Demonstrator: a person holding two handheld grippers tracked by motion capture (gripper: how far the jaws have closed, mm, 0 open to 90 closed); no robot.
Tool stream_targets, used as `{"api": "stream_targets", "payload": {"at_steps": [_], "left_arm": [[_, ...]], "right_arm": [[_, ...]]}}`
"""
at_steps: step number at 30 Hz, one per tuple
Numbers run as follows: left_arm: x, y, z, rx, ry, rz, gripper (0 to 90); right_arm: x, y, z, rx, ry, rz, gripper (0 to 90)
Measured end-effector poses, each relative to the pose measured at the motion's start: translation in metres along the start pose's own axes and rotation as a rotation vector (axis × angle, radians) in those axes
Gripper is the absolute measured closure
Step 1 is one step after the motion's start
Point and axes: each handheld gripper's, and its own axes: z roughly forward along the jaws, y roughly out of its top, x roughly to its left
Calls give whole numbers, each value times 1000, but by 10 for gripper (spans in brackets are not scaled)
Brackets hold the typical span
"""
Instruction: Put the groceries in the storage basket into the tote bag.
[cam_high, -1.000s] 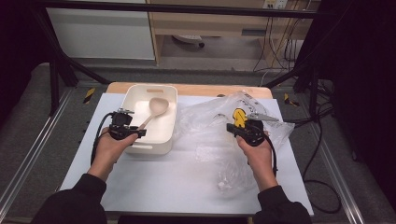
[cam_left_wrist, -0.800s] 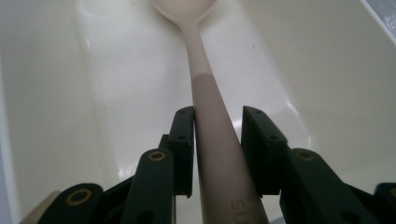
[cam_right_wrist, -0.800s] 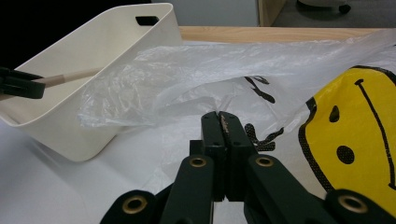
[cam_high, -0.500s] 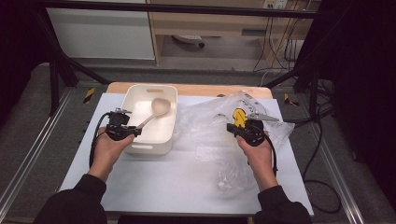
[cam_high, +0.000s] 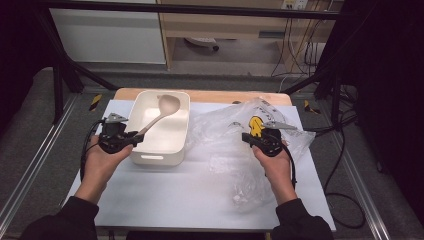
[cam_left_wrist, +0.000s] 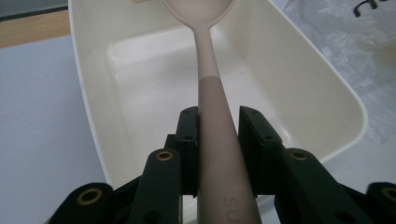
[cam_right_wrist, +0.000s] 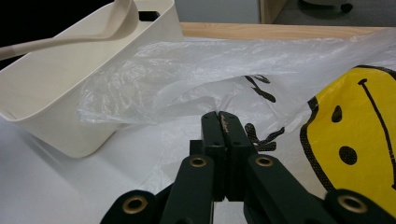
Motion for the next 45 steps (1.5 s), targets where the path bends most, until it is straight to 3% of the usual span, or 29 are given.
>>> {"api": "stream_targets", "payload": {"at_steps": [3, 14, 19, 24, 32, 38, 41, 45], "left_arm": [[-4, 0, -11, -18, -24, 34, 696], [-22, -13, -42, -67, -102, 77, 697], [-31, -15, -48, -79, -131, 114, 697], [-36, -19, -46, -83, -170, 122, 697], [-45, -15, -48, -89, -192, 148, 697], [-52, -13, -59, -91, -202, 178, 697], [-53, -15, -64, -98, -206, 169, 697], [-56, -20, -69, -96, -210, 184, 697]], "right_arm": [[1, 1, 0, 0, 2, 1, 900], [1, 1, 2, 13, 6, -9, 900], [2, 1, 5, 22, 3, -18, 900], [5, 5, 10, 50, 1, -28, 900], [14, 30, 14, 106, 10, -71, 900], [20, 47, 6, 126, 40, -47, 900], [20, 56, 4, 135, 42, -51, 900], [20, 57, 7, 164, 47, -51, 900]]}}
